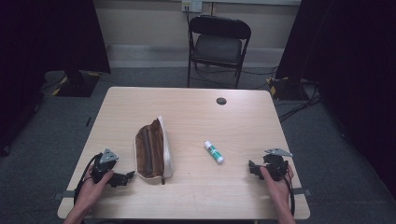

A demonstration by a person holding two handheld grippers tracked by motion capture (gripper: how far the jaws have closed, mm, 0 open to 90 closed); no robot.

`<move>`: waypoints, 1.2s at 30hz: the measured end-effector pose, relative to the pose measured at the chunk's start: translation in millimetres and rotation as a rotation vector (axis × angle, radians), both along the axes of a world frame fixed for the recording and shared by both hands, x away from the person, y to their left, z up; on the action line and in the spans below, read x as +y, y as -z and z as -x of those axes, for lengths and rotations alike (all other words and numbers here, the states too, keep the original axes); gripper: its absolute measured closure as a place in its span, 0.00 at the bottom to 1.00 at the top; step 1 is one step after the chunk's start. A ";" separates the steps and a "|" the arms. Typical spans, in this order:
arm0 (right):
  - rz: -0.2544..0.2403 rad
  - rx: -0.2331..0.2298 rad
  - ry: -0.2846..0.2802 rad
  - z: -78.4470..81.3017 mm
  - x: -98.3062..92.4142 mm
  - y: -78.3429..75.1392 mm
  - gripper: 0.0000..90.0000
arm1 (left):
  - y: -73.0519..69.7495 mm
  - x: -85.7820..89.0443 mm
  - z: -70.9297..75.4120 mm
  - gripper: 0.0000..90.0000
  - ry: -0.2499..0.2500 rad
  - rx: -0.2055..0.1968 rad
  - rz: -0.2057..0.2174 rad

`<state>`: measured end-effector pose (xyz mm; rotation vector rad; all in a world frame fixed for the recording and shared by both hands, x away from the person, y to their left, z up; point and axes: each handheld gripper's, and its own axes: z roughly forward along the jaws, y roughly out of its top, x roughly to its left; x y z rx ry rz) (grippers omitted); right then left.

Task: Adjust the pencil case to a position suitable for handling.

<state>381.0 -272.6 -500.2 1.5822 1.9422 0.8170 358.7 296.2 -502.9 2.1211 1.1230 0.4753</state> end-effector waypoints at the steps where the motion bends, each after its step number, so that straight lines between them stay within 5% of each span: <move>1: 0.007 0.013 0.012 1.3 -1.3 -1.8 0.08 | 0.1 -0.2 0.1 0.00 -0.003 0.001 0.003; 5: 0.005 -0.002 0.028 3.8 -2.9 -4.5 0.20 | 0.1 -0.4 -0.7 0.00 -0.004 0.002 0.002; 7: -0.004 -0.012 0.009 5.5 -3.3 -6.3 0.16 | 0.1 -0.4 -1.0 0.00 -0.003 0.002 0.002; 16: -0.164 -0.098 -0.027 23.7 3.5 -21.1 0.27 | 0.1 -1.3 -3.9 0.00 -0.009 0.002 0.003; 36: -0.182 -0.078 -0.352 46.9 75.8 -47.9 0.46 | 0.0 -1.2 -3.2 0.00 -0.012 0.002 0.003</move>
